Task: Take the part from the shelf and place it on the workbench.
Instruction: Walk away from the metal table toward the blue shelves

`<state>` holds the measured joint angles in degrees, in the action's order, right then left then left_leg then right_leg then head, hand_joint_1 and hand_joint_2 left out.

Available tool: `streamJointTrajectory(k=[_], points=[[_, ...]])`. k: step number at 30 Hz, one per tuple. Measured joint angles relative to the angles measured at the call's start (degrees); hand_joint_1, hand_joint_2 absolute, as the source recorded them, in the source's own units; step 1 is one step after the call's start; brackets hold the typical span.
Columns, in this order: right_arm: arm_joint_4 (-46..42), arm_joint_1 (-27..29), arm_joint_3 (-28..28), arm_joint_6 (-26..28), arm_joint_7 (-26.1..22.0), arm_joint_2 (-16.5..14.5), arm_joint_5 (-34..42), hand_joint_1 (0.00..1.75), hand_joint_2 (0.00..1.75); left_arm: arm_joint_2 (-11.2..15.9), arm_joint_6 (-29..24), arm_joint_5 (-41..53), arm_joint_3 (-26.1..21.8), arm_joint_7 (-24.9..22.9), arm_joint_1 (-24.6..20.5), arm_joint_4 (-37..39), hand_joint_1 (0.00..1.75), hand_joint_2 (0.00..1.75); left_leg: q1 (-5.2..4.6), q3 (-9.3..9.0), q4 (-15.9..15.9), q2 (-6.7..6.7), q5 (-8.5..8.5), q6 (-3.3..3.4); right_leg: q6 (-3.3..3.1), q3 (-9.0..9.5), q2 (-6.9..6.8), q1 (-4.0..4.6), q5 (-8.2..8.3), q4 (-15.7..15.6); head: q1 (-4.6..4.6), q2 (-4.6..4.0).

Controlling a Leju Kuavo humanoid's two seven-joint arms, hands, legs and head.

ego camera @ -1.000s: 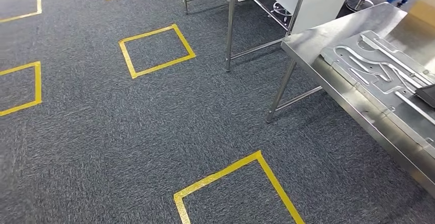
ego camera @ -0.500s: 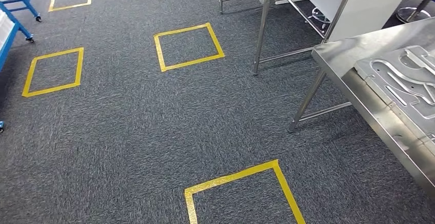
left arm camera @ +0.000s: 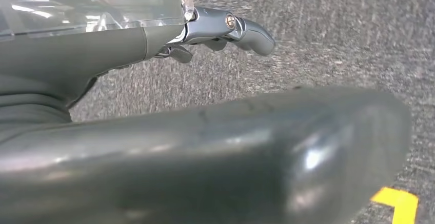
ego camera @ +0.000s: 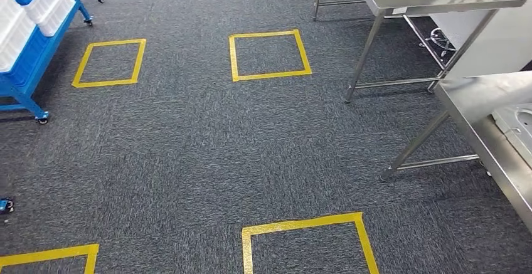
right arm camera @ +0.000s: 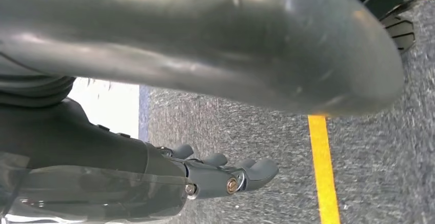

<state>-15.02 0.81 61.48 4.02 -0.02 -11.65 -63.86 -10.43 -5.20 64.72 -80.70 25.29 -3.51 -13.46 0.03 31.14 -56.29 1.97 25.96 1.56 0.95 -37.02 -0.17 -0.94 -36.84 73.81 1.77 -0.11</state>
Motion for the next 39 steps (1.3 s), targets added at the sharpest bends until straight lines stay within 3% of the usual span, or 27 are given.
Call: streamJointTrajectory(k=[1,2,4,6,8,9,11,13,14,15,16,17,19,21,23,24,26,28,32,33,34,37,39], points=[[0.0,0.0,0.2,0.0,0.0,0.0,-0.1,0.0,0.0,0.0,0.0,0.0,0.0,0.0,0.1,0.0,0.0,0.0,0.03,-0.01,-0.2,0.89,0.06,-0.08,0.0,0.3,0.12,-0.06,1.57,-1.2,0.0,0.0],[0.0,0.0,0.3,0.0,0.0,0.0,-0.2,0.0,0.0,0.0,0.0,0.0,0.0,0.0,0.1,0.0,0.0,0.0,0.09,-0.02,-0.4,1.76,0.17,-0.23,0.01,1.59,0.53,-0.19,3.92,-4.5,-0.01,-0.01],[0.0,0.1,0.5,0.0,0.0,0.0,-0.3,0.0,0.0,0.0,0.0,0.0,0.0,0.0,0.1,0.0,0.0,0.0,0.14,0.14,-1.1,3.25,0.53,-0.75,0.04,4.64,2.64,-0.44,7.33,-11.8,-0.05,-0.01],[0.0,0.0,0.5,0.0,0.0,0.0,-0.4,0.0,0.0,0.0,0.0,0.0,0.0,0.0,0.1,0.0,0.0,0.0,0.06,0.55,-1.5,4.23,0.75,-1.4,-0.32,5.71,3.85,-0.38,7.95,-14.4,-0.09,-0.01],[0.0,-0.2,0.7,0.0,0.0,0.0,-0.4,0.0,0.0,0.0,0.0,-0.1,0.0,0.0,0.2,0.0,0.0,0.0,0.11,0.85,-1.4,5.15,0.69,-2.08,-1.14,5.72,2.85,-0.19,8.08,-14.5,-0.11,-0.01],[0.0,-0.3,0.7,0.0,0.0,0.0,-0.4,0.0,0.0,0.1,0.0,-0.1,0.0,0.0,0.3,-0.1,0.0,0.0,0.16,0.98,-1.7,4.98,0.89,-2.34,-1.54,5.8,2.25,-0.19,8.15,-14.6,-0.11,-0.01],[0.0,-0.2,1.0,0.0,-0.1,0.0,-0.5,0.0,0.0,0.1,0.0,-0.1,0.0,0.0,0.2,-0.1,0.0,0.0,0.13,2.59,-5.3,2.5,3.12,-2.78,-2.26,5.87,0.79,-0.21,8.24,-14.9,0.08,0.0],[0.1,0.0,1.3,-0.1,-0.1,0.0,-0.8,0.0,0.0,0.1,0.0,-0.2,0.0,0.1,0.1,-0.1,0.0,0.0,0.12,6.33,-13.1,-0.59,7.08,-3.11,-2.66,5.81,-0.8,0.1,8.12,-14.9,0.25,0.0],[0.1,0.1,1.5,-0.1,-0.2,0.0,-0.9,0.0,0.0,0.1,0.0,-0.2,0.0,0.1,0.1,-0.1,0.0,0.0,0.16,8.03,-16.6,-1.2,8.4,-3.17,-2.75,5.8,-1.63,0.28,8.05,-14.9,0.23,0.0],[0.1,0.1,1.7,-0.1,-0.2,0.0,-1.1,0.0,0.0,0.1,0.0,-0.2,0.0,0.1,0.1,-0.1,0.0,0.0,0.17,8.91,-18.5,-1.46,8.71,-3.13,-2.83,5.83,-2.46,0.43,7.96,-14.9,0.24,-0.01],[0.1,0.0,1.8,-0.2,-0.2,0.0,-1.2,0.0,0.0,0.1,0.0,-0.2,0.0,0.1,0.2,-0.1,0.0,0.0,0.15,8.57,-17.9,-1.62,7.84,-2.98,-2.89,5.9,-3.24,0.57,7.87,-14.9,0.23,-0.01],[0.1,0.0,1.9,-0.4,-0.3,0.0,-1.3,0.0,0.0,0.1,-0.1,-0.3,0.0,0.1,0.3,-0.1,0.0,0.0,0.09,7.09,-15.0,-1.91,6.13,-2.72,-2.9,6.03,-3.95,0.68,7.77,-14.9,0.23,-0.01],[0.1,-0.1,2.2,-0.9,-0.5,0.0,-1.3,0.0,0.0,0.2,-0.2,-0.3,0.0,0.1,0.2,-0.1,0.0,0.0,-0.44,2.65,-6.5,-4.53,2.67,-1.82,-2.74,6.43,-5.28,0.91,7.51,-14.9,0.2,0.0],[0.1,-0.1,2.5,-1.4,-0.7,0.0,-1.3,0.0,0.0,0.3,-0.2,-0.4,0.0,0.1,0.1,-0.2,0.0,0.0,-1.09,0.46,-2.0,-6.61,1.46,-1.03,-2.23,6.78,-6.36,0.93,7.27,-14.9,0.14,0.0],[0.1,-0.4,2.9,-1.8,-0.9,0.0,-1.3,0.0,0.0,0.4,-0.2,-0.3,0.0,0.1,0.1,-0.2,0.0,0.0,-1.31,0.47,-1.4,-5.69,1.29,-0.57,-1.62,7.17,-7.44,0.78,7.17,-15.2,0.13,0.0],[0.1,-0.5,3.0,-1.9,-0.9,0.0,-1.4,0.0,0.0,0.4,-0.2,-0.3,0.0,0.1,0.2,-0.2,0.0,0.0,-1.2,0.19,-0.9,-4.97,0.97,-0.36,-1.27,7.42,-7.18,0.68,6.98,-15.1,0.09,-0.01],[0.1,-0.6,3.3,-1.9,-1.1,0.0,-1.5,0.0,0.0,0.4,-0.2,-0.3,0.0,0.0,0.3,-0.3,0.0,0.0,-0.78,-0.4,0.1,-3.54,0.23,0.12,-0.66,6.64,-4.19,0.52,5.15,-12.8,0.0,-0.02],[0.1,-0.4,3.4,-1.9,-1.1,0.0,-1.6,0.0,0.0,0.5,-0.2,-0.3,0.0,0.0,0.2,-0.3,0.0,0.0,-0.61,-0.47,0.4,-2.52,-0.08,0.36,-0.38,4.1,-0.87,0.36,2.18,-7.7,-0.08,-0.01],[0.1,-0.3,3.5,-1.9,-1.2,0.0,-1.6,0.0,0.0,0.5,-0.2,-0.3,0.0,0.0,0.1,-0.3,0.0,0.0,-0.59,-0.34,0.3,-1.57,-0.1,0.4,-0.25,1.46,-0.14,0.28,0.2,-2.6,-0.11,0.0],[0.1,-0.3,3.6,-1.9,-1.2,0.0,-1.7,0.0,0.0,0.5,-0.1,-0.3,0.0,0.0,0.1,-0.3,0.0,0.0,-0.57,-0.36,0.2,-0.73,-0.08,0.37,-0.18,0.62,-0.05,0.22,0.53,-1.4,-0.12,0.0],[0.1,-0.3,3.7,-1.9,-1.2,0.0,-1.8,0.0,0.0,0.5,-0.1,-0.3,0.0,0.0,0.2,-0.3,0.0,0.0,-0.49,-0.39,-0.1,0.65,0.06,0.2,-0.12,1.26,0.63,0.05,2.72,-3.6,-0.13,0.0],[0.1,-0.3,3.9,-1.9,-1.1,0.0,-2.1,0.0,0.0,0.5,0.0,-0.1,0.0,0.0,0.2,-0.3,0.0,0.0,-0.4,-0.08,-1.1,4.31,0.61,-0.82,-0.29,5.39,3.88,-0.34,8.55,-14.2,-0.14,-0.01],[0.1,-0.5,4.1,-1.8,-1.0,0.0,-2.3,0.0,0.0,0.5,-0.1,-0.1,0.0,0.0,0.2,-0.3,0.0,0.0,-0.25,0.36,-1.2,5.37,0.61,-1.57,-0.91,5.58,3.44,-0.14,8.39,-14.7,-0.11,-0.01]])
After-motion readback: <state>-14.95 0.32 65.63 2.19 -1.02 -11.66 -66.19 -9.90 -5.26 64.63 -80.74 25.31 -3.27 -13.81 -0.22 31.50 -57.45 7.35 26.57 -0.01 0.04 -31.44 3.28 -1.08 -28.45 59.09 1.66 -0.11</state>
